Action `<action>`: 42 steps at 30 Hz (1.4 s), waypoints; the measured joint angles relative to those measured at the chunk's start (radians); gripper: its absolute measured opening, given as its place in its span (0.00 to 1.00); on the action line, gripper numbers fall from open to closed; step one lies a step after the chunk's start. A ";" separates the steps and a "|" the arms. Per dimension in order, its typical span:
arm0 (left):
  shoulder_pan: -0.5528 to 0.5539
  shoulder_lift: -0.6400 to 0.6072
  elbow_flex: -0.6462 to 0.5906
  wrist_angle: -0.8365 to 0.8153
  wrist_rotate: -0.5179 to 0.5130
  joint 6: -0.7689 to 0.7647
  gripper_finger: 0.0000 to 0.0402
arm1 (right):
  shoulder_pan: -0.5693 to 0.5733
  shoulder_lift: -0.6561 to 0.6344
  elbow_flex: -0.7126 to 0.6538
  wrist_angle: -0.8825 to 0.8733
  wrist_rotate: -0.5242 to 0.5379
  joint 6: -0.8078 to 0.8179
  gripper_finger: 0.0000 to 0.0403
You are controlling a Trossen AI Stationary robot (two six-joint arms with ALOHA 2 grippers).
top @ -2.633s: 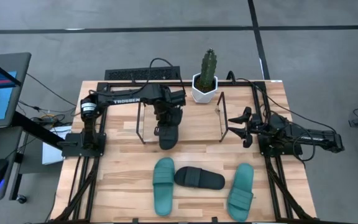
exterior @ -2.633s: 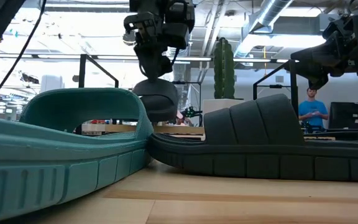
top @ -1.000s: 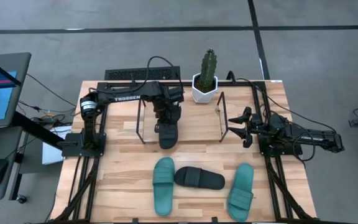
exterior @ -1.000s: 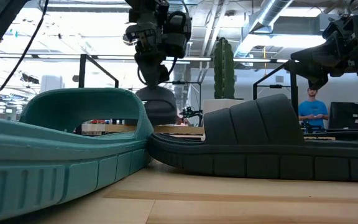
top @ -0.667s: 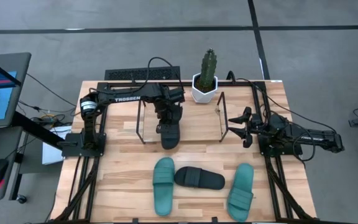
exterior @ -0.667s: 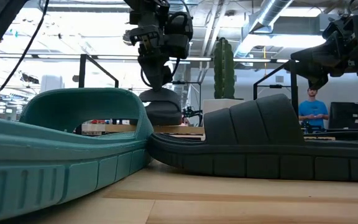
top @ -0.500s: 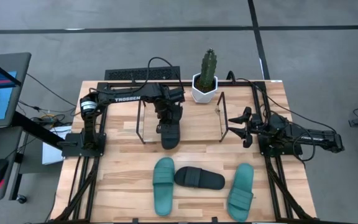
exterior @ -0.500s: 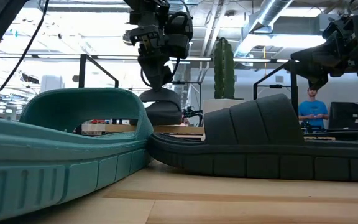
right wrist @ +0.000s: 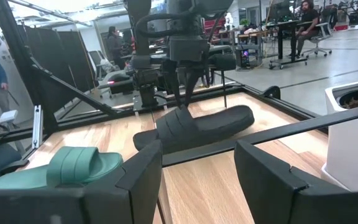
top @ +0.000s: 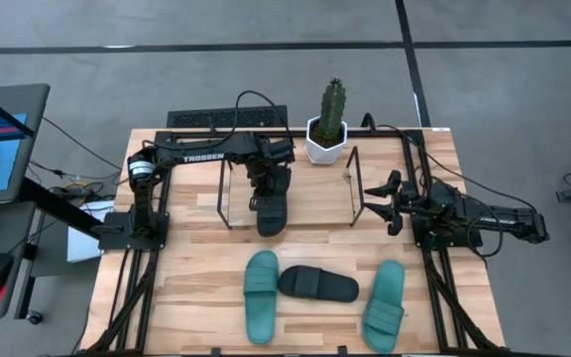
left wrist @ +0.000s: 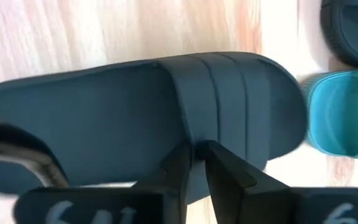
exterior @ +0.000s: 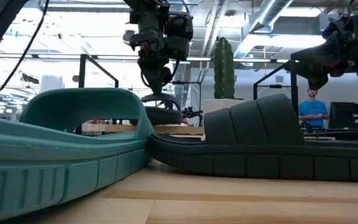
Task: Pick and place slides into the shelf
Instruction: Put the left black slipper on the shelf, then put the black slipper on the shelf
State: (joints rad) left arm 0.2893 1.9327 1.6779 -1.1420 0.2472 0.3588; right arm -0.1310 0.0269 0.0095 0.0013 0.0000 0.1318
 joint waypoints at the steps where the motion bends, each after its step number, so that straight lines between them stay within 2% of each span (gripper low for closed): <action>1: 0.001 0.000 0.000 0.000 0.000 0.000 0.12 | 0.000 0.000 0.000 0.000 0.000 0.000 0.48; 8: -0.002 0.000 0.000 0.001 -0.029 0.000 0.22 | 0.000 0.000 0.000 0.000 0.000 0.000 0.48; 15: -0.003 -0.002 0.004 -0.032 -0.104 -0.002 0.35 | 0.000 0.000 0.000 0.000 0.000 0.000 0.48; 22: -0.003 -0.004 0.115 -0.178 -0.104 -0.030 0.43 | 0.000 0.000 0.000 0.000 0.000 0.000 0.48; 26: -0.004 -0.005 0.217 -0.279 -0.069 -0.091 0.44 | 0.000 0.000 0.000 0.000 0.000 0.000 0.48; 30: -0.020 -0.017 0.290 -0.335 0.077 -0.170 0.44 | 0.000 0.000 0.000 0.000 0.000 0.000 0.48; 33: -0.052 -0.064 0.297 -0.303 0.154 -0.227 0.44 | 0.000 0.000 0.000 0.000 0.000 0.000 0.48; 37: -0.135 -0.153 0.297 -0.198 0.151 -0.310 0.44 | 0.000 0.000 0.000 0.000 0.000 0.000 0.48; 40: -0.221 -0.227 0.297 -0.063 0.066 -0.383 0.44 | 0.000 0.000 0.000 0.000 0.000 0.000 0.48; 42: -0.286 -0.263 0.298 0.033 -0.026 -0.427 0.44 | 0.000 0.000 0.000 0.000 0.000 0.000 0.48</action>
State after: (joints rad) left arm 0.0032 1.6696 1.9760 -1.1093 0.2209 -0.0677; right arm -0.1310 0.0269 0.0097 0.0017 0.0002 0.1322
